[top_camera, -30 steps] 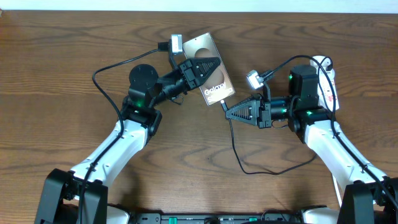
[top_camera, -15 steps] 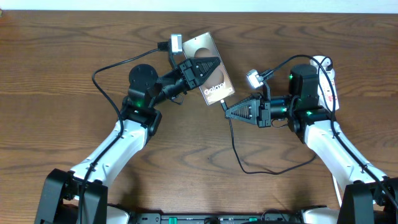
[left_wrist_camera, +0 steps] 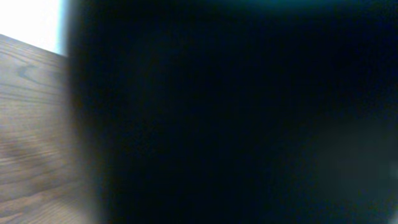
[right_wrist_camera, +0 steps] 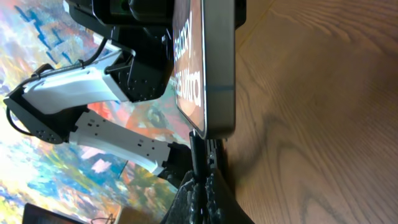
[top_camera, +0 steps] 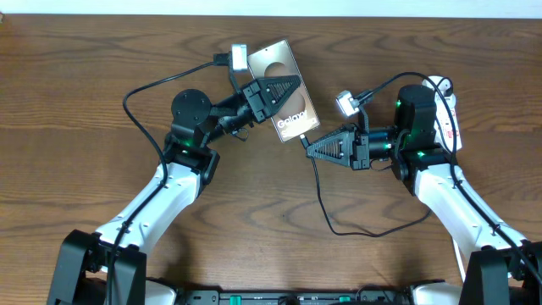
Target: Plug charger to phone and switch on socket
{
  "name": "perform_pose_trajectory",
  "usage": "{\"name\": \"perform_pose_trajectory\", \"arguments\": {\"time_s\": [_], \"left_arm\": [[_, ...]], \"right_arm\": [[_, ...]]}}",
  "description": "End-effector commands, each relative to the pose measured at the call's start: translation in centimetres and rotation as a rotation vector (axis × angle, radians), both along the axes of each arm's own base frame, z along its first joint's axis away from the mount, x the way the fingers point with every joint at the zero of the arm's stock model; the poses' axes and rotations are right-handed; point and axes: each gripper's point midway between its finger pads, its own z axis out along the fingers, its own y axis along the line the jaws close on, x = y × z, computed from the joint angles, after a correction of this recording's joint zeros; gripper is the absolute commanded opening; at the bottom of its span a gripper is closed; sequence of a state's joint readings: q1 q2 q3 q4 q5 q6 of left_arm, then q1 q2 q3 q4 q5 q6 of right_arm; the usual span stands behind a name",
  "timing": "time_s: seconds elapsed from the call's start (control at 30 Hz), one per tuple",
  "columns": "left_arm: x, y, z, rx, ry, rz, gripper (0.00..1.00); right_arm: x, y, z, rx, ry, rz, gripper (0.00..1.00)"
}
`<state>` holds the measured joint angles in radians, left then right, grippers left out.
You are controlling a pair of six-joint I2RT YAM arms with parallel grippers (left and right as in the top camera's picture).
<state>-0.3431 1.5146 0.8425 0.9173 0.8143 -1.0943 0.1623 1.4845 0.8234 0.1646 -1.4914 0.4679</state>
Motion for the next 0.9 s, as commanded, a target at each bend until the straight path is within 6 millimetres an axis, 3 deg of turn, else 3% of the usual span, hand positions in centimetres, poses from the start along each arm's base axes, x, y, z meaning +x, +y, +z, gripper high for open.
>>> {"name": "perform_pose_trajectory", "arguments": {"time_s": [0.0, 0.87], "left_arm": [[-2.0, -0.9, 1.7, 0.003, -0.070, -0.090, 0.08], [-3.7, -2.6, 1.4, 0.023, -0.089, -0.168, 0.07]], "right_arm": [[0.2, 0.3, 0.4, -0.008, -0.010, -0.012, 0.01], [1.0, 0.4, 0.9, -0.007, -0.052, -0.038, 0.01]]}}
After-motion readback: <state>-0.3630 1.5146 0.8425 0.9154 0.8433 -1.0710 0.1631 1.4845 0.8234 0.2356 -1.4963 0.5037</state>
